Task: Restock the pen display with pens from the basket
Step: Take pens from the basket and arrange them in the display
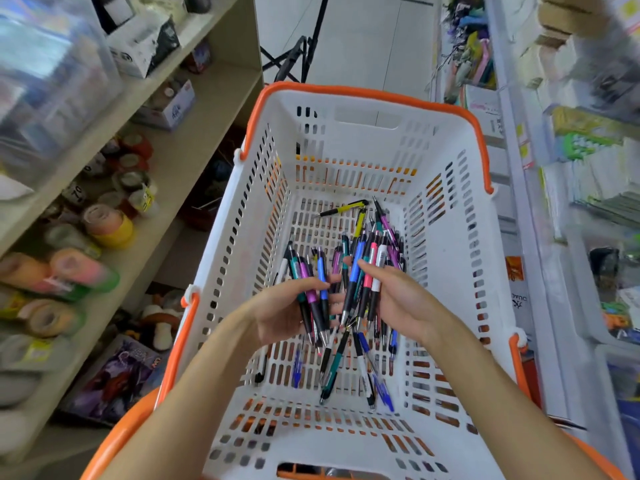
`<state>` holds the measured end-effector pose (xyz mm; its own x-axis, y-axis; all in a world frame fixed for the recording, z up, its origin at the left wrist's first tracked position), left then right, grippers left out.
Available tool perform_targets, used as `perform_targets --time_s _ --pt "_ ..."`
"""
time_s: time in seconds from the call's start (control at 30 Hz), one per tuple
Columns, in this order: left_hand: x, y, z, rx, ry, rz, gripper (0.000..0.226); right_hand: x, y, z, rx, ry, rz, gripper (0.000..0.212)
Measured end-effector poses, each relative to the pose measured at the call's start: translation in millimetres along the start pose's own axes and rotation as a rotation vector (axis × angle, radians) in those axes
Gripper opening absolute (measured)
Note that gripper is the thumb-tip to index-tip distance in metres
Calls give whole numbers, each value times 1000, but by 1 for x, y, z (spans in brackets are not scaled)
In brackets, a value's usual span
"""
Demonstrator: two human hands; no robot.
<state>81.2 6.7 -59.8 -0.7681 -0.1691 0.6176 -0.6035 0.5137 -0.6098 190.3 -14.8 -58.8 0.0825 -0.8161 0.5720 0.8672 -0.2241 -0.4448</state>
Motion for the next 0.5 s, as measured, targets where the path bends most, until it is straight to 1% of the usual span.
perform_targets --time_s 0.1,0.13,0.2,0.23,0.27,0.3,0.33,0.37,0.4,0.43,0.5 --pt "2 -2 5 -63 68 -2 31 -4 4 -7 -16 -31 -13 33" --pt "3 -4 6 -79 84 -7 32 -5 3 -10 -34 -48 -2 30" --pt "2 -5 7 -116 99 -14 41 -9 2 -20 -37 -80 23 26" --pt "1 -5 8 -123 98 -13 45 -12 3 -23 -17 -83 33 27" --pt "0 -5 8 -126 98 -9 47 -15 4 -26 -3 -75 32 36" --pt "-1 -6 8 -134 100 -5 47 -18 8 -30 -9 -69 8 59" --pt "-3 -6 9 -146 107 -3 44 -21 12 -34 -14 -67 -2 91" --pt "-4 -6 10 -156 115 -2 40 -25 17 -40 -23 -66 -2 116" --pt "-5 -7 11 -169 124 -2 37 -29 19 -45 -43 -67 0 129" --pt "-5 -7 12 -184 128 -10 36 -31 18 -48 -65 -70 8 133" --pt "-7 -5 13 -213 119 -42 34 -26 7 -49 -57 -105 7 132"
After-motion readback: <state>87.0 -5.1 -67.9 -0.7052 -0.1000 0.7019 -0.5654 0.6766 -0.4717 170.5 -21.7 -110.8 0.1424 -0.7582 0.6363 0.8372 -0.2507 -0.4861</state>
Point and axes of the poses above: each hand's wrist, its own x-axis away from the middle knuckle, its own y-axis out of the back of the hand, z = x × y, the point moved 10 cm from there along -x, towards the middle knuckle, and after that the axes turned 8 degrees about z, right-handed, at the moved point
